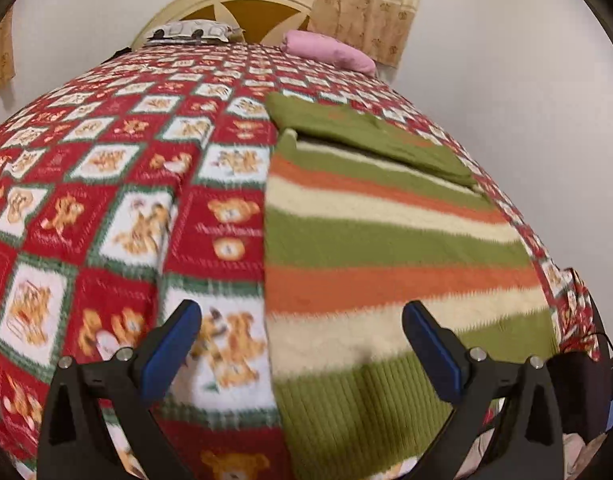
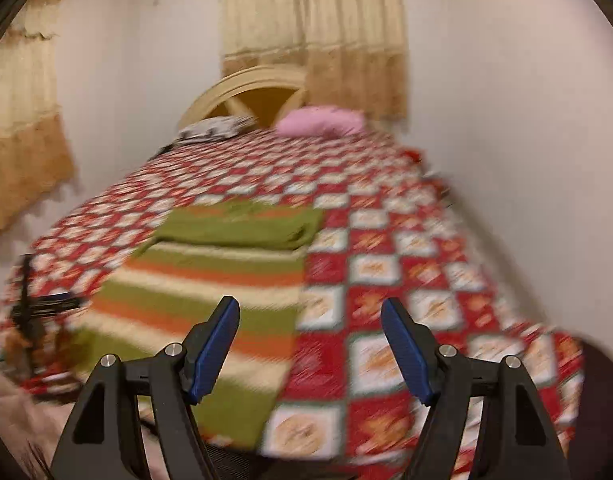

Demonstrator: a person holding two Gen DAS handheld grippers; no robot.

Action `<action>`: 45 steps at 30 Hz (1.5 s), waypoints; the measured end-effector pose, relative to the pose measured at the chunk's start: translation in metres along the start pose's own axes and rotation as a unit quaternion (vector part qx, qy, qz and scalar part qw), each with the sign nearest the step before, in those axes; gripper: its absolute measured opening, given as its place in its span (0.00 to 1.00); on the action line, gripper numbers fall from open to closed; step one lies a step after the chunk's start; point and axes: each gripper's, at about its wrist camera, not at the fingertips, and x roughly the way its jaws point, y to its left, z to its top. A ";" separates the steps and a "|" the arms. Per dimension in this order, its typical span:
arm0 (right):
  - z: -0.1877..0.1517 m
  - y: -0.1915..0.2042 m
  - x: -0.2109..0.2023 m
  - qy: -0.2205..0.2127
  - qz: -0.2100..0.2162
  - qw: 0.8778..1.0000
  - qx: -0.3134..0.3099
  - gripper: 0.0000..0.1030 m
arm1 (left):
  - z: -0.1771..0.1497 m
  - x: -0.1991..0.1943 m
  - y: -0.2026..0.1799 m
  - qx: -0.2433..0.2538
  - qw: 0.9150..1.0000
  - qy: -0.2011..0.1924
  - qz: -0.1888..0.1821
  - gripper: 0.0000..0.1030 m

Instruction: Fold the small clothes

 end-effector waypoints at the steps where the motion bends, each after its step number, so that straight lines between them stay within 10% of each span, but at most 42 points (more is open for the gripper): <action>1: -0.009 0.002 0.010 0.015 0.002 1.000 0.004 0.72 | -0.003 0.002 -0.004 -0.001 1.000 0.004 -0.005 0.99; 6: -0.059 0.012 0.079 0.119 0.030 0.992 0.031 0.55 | -0.021 0.001 -0.012 -0.011 0.999 0.030 -0.034 0.86; 17: -0.108 0.052 0.115 0.175 0.002 0.984 -0.032 0.53 | -0.051 -0.003 -0.030 0.023 0.999 0.044 -0.014 0.80; 25: -0.101 0.037 0.117 0.190 0.023 0.982 0.012 0.13 | -0.047 -0.002 -0.019 -0.016 0.998 0.060 -0.031 0.14; 36: -0.036 0.026 0.114 0.139 0.132 0.978 0.088 0.10 | 0.007 -0.006 -0.039 0.008 0.996 0.043 -0.078 0.11; 45: 0.039 -0.008 0.182 0.089 0.116 0.980 0.134 0.10 | 0.088 0.034 -0.037 0.008 0.997 0.037 -0.068 0.11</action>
